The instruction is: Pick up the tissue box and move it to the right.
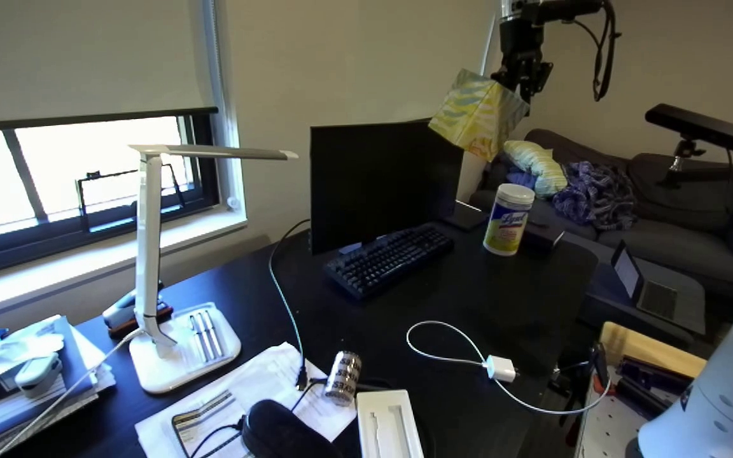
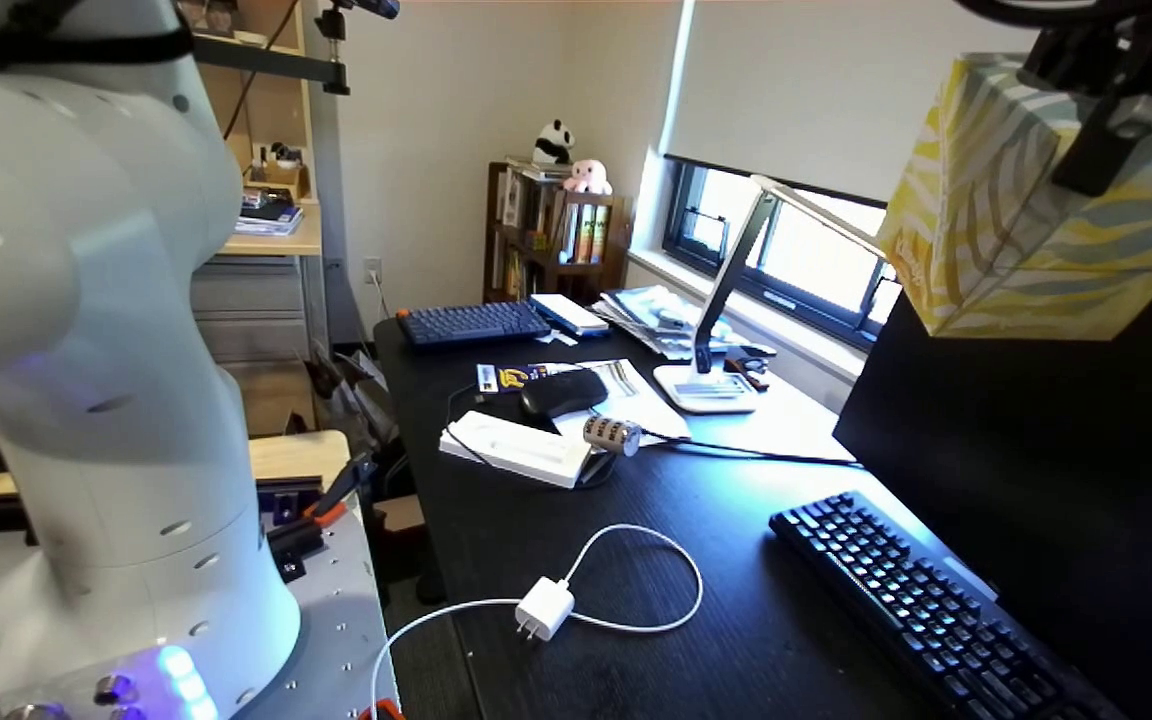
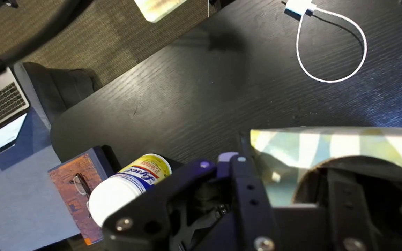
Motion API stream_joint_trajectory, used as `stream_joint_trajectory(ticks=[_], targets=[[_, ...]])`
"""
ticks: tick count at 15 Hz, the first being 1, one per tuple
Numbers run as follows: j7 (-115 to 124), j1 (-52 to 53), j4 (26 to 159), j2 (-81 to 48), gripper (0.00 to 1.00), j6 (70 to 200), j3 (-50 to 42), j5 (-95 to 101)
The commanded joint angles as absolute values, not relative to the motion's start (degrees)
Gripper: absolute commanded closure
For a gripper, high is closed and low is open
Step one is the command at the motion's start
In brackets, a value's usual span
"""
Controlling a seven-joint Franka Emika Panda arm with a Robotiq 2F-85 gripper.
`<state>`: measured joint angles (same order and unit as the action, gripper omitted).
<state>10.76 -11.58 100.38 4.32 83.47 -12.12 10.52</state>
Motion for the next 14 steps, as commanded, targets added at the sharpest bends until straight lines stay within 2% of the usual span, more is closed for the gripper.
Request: stream_joint_trajectory(ticks=[1, 7, 14], targets=[[10.69, -11.71, 100.20, 4.53, 0.97, 83.30, -11.90, 10.50], [18.29, -13.37, 97.64, 3.82, 0.97, 82.76, -13.25, 10.02], [18.97, -22.03, 84.11, -4.59, 0.97, 77.53, -23.39, 8.54]])
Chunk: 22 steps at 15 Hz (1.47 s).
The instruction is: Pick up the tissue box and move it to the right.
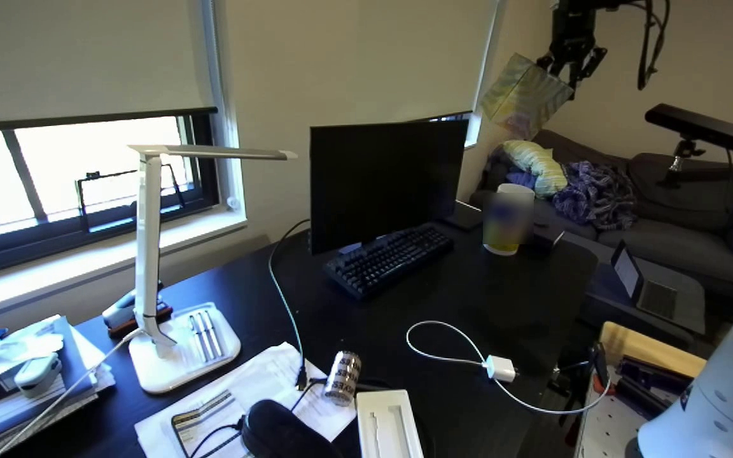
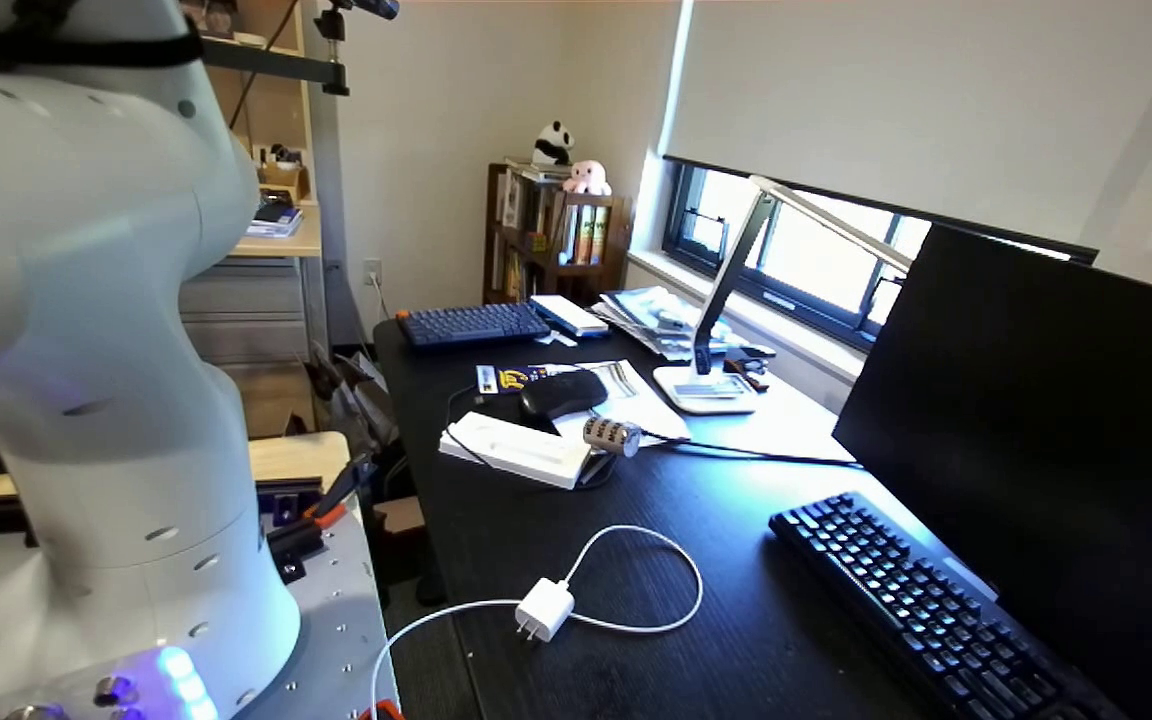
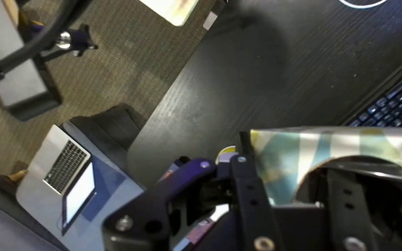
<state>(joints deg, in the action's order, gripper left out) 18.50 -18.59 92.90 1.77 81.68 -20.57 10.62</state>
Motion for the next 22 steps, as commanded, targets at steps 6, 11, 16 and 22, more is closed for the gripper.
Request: stream_joint_trajectory(ticks=[6, 11, 16, 22], targets=[[18.37, -23.89, 82.94, -6.38, 0.97, 78.21, -24.86, 7.69], [23.40, -24.03, 75.88, -14.08, 0.98, 68.66, -24.68, 5.86], [31.15, -26.50, 67.45, -23.74, 0.98, 59.27, -25.91, 3.46], [37.28, -33.36, 52.50, -36.30, 0.98, 48.20, -27.59, -3.16]])
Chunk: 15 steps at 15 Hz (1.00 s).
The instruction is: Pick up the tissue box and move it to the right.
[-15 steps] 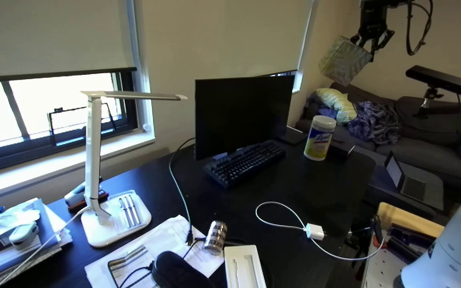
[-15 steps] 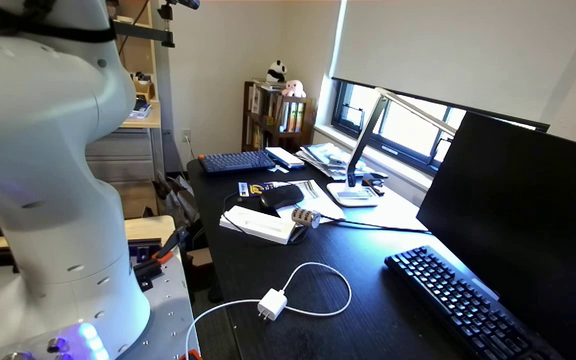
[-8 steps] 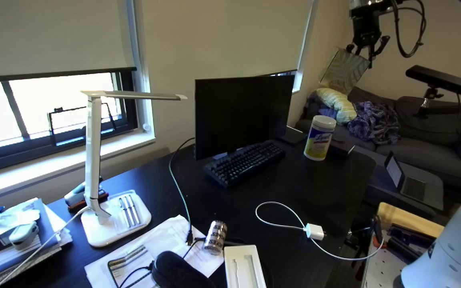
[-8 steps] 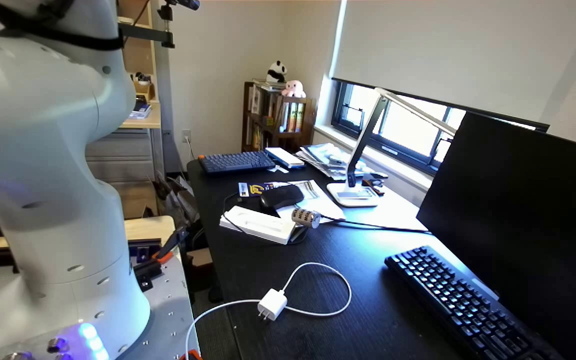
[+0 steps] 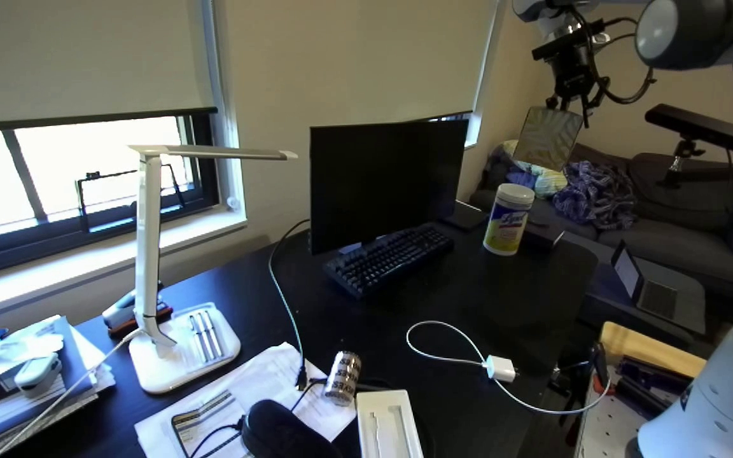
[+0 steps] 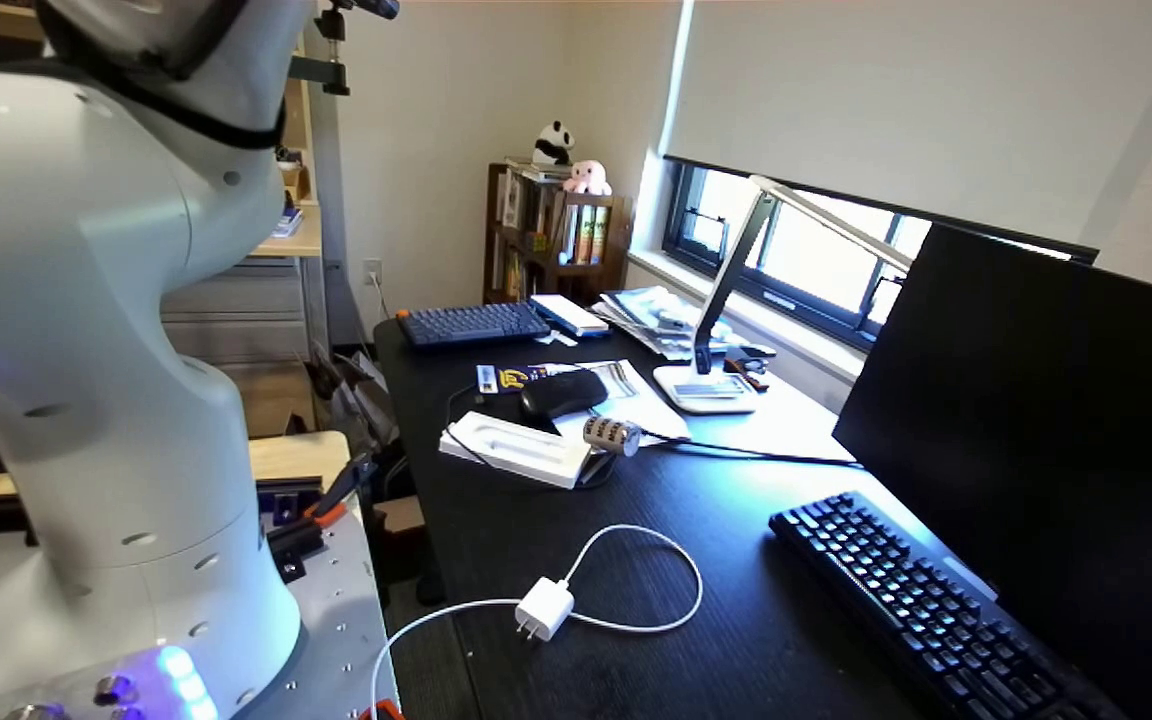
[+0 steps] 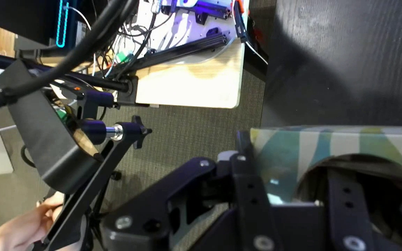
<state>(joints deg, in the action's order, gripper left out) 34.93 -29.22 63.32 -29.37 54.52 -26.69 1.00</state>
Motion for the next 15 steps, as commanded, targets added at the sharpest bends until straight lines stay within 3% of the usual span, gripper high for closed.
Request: stream_joint_trajectory(ticks=[1, 6, 15], targets=[[37.23, -34.55, 50.22, -37.84, 0.98, 47.48, -27.70, -3.99], [36.00, -39.15, 42.70, -42.34, 0.98, 54.97, -24.73, -2.84], [33.94, -40.09, 34.46, -52.23, 0.98, 54.90, -20.51, -0.33]])
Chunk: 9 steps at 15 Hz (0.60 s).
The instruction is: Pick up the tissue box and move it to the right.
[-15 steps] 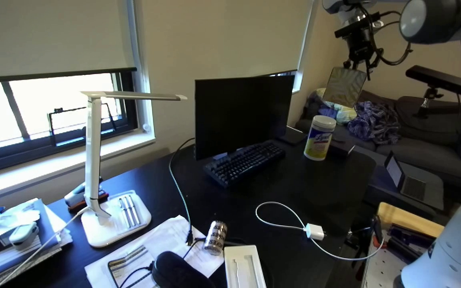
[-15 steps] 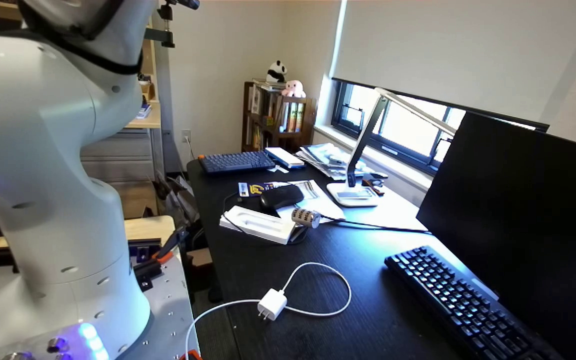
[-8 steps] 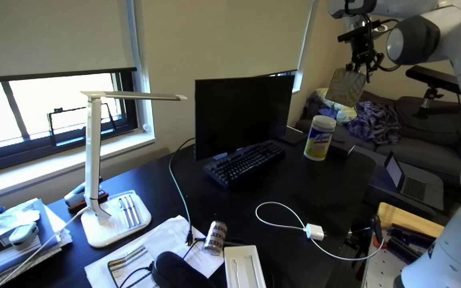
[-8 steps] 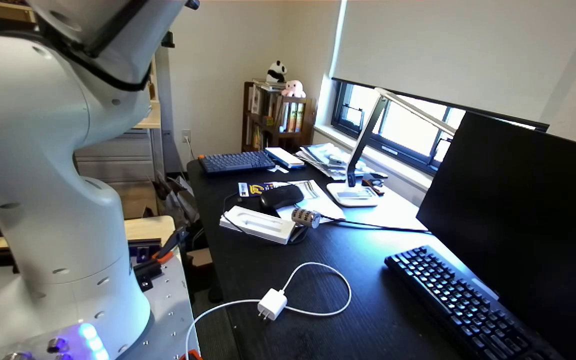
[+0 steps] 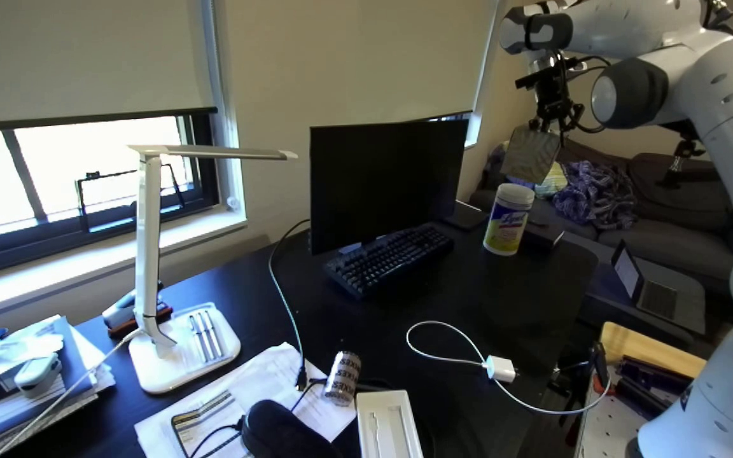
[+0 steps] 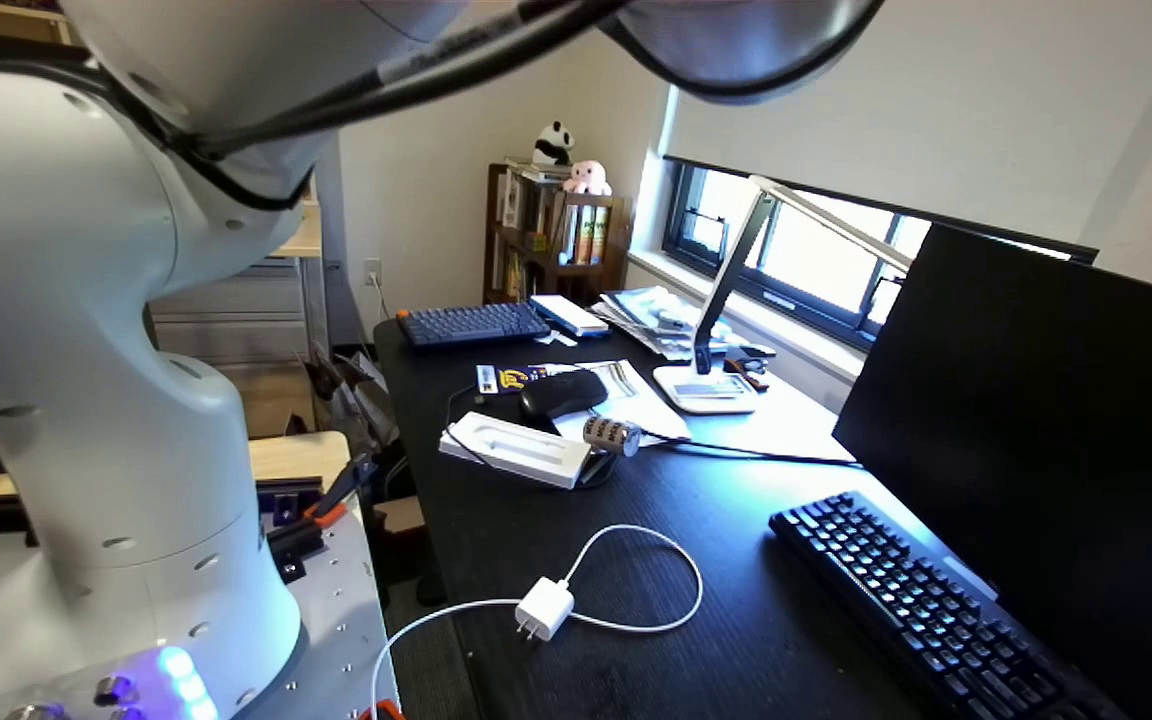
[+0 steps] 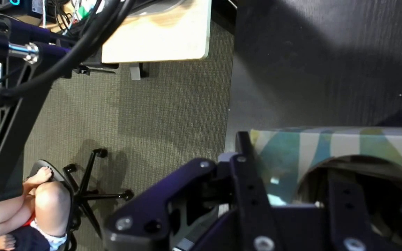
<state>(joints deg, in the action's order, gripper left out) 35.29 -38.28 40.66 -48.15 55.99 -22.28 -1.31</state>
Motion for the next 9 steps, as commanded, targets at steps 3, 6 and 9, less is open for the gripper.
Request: stream_joint_trajectory(ticks=[3, 6, 9], targets=[[33.41, -40.53, 32.38, -54.40, 0.98, 53.88, -20.19, 0.27], [33.16, -41.76, 30.70, -55.62, 0.98, 52.90, -19.66, -0.10], [32.71, -43.69, 29.44, -56.34, 0.98, 51.13, -18.88, -0.71]])
